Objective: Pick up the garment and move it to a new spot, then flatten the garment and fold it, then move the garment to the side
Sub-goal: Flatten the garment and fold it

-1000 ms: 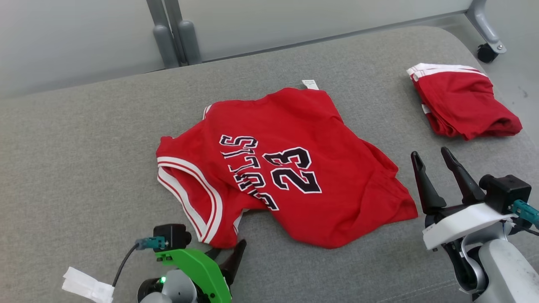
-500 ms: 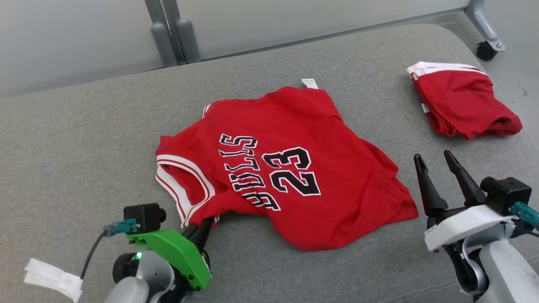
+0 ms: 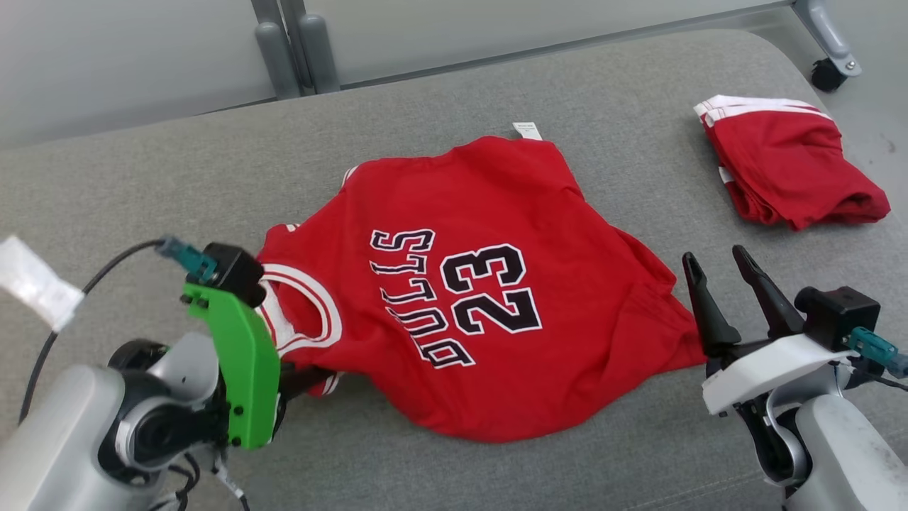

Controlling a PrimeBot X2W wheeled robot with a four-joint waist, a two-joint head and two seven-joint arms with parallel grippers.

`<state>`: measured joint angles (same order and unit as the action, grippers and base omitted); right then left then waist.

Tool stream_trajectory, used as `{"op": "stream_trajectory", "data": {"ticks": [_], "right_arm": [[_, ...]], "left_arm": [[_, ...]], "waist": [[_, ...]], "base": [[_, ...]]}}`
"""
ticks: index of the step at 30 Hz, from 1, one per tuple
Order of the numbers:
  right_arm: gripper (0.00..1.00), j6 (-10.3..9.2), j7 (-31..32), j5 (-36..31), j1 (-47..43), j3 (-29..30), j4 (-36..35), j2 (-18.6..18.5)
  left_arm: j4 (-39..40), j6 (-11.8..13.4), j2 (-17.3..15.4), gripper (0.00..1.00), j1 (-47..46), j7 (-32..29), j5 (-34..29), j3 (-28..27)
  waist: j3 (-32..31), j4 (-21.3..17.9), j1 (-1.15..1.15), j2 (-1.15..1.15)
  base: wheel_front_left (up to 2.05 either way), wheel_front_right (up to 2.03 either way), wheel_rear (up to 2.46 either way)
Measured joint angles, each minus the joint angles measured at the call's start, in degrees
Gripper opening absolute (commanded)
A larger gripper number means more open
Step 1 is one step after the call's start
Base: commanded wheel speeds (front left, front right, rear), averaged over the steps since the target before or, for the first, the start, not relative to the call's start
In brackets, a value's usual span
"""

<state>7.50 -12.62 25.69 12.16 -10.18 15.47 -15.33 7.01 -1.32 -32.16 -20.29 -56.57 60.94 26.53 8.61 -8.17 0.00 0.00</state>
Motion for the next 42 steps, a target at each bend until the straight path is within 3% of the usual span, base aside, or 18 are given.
{"op": "stream_trajectory", "data": {"ticks": [4,10,13,17,18,19,20,23,27,32,38,42], "right_arm": [[1.0,0.0,-0.11,0.48,1.87,-1.36,0.62,0.7],[1.0,0.0,-1.12,1.01,4.92,-2.91,2.42,2.36],[1.0,0.0,-1.62,1.42,6.39,-3.9,3.55,3.64],[1.0,0.0,-2.11,1.64,8.04,-4.92,4.79,4.75],[1.0,0.0,-2.12,1.81,8.43,-5.22,5.1,5.09],[1.0,0.0,-2.18,1.87,8.73,-5.44,5.43,5.36],[1.0,0.0,-2.19,1.88,9.03,-5.61,5.7,5.58],[1.0,0.0,-2.36,1.94,9.49,-5.68,6.77,5.48],[1.0,0.0,-2.36,1.85,9.18,-5.22,7.19,4.46],[1.0,0.0,-2.37,1.86,7.22,-4.95,7.05,3.14],[1.0,0.0,-2.37,1.86,5.52,-4.19,6.06,2.22],[1.0,0.0,-2.37,1.85,4.93,-3.56,5.35,2.02]], "left_arm": [[-3.43,0.66,1.57,0.0,-8.73,-6.84,1.38,1.58],[-10.85,1.42,5.12,0.0,-20.09,-8.39,1.43,0.94],[-16.42,1.1,6.42,0.0,-23.72,-7.4,-0.7,1.51],[-23.51,-1.81,8.02,0.0,-28.93,-1.71,-5.26,2.5],[-25.61,-2.6,8.43,0.09,-29.78,0.18,-6.38,2.94],[-27.41,-3.6,9.14,0.31,-30.43,2.65,-7.76,3.28],[-29.27,-3.77,9.95,0.98,-30.91,4.5,-7.89,3.18],[-35.59,-5.33,12.37,1.0,-32.33,7.83,-7.81,4.43],[-36.57,-5.93,12.35,1.0,-32.89,11.5,-7.08,6.05],[-26.57,-6.08,7.24,1.0,-30.06,15.97,-4.61,11.87],[-16.94,-6.08,0.12,1.0,-22.29,18.89,0.2,13.45],[-14.88,-6.08,-2.0,1.0,-16.93,18.84,3.14,13.55]], "waist": [[1.22,-1.68,0.0,0.0],[3.77,-5.54,0.0,0.0],[5.35,-7.75,0.0,0.0],[7.53,-10.02,0.0,0.0],[8.11,-10.6,0.0,0.0],[8.66,-11.12,0.0,0.0],[9.1,-11.52,0.0,0.0],[10.39,-12.71,0.0,0.0],[9.89,-12.36,0.01,0.0],[7.62,-11.22,0.0,0.0],[4.74,-8.08,0.0,0.0],[3.9,-6.16,0.0,0.0]], "base": [[0.0,0.0,0.0],[0.0,0.0,0.0],[0.0,0.0,0.0],[0.0,0.0,0.0],[0.0,0.0,0.0],[0.0,0.0,0.0],[0.0,0.0,0.0],[0.0,0.0,0.0],[0.0,0.0,0.0],[0.0,0.0,0.0],[0.0,0.0,0.0],[0.0,0.0,0.0]]}}
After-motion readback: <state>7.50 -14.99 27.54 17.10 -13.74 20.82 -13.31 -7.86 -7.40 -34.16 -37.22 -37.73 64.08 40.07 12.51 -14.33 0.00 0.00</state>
